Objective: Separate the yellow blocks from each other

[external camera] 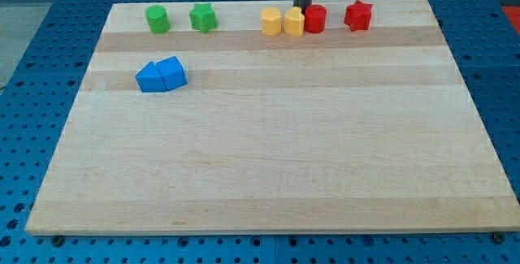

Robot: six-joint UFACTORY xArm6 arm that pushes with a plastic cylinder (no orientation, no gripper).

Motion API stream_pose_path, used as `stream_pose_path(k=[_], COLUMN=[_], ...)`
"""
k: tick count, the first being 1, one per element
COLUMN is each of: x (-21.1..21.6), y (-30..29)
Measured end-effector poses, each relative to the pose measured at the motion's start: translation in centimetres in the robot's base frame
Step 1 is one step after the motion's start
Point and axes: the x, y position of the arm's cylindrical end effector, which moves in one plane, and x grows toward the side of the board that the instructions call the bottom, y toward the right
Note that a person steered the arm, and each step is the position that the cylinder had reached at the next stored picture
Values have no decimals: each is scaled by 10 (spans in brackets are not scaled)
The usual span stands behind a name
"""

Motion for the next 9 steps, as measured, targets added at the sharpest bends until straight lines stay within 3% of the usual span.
stream_pose_path(k=[2, 4, 5, 7, 9], x=[50, -38, -9, 90, 99], y=[-13, -14, -48, -46, 46])
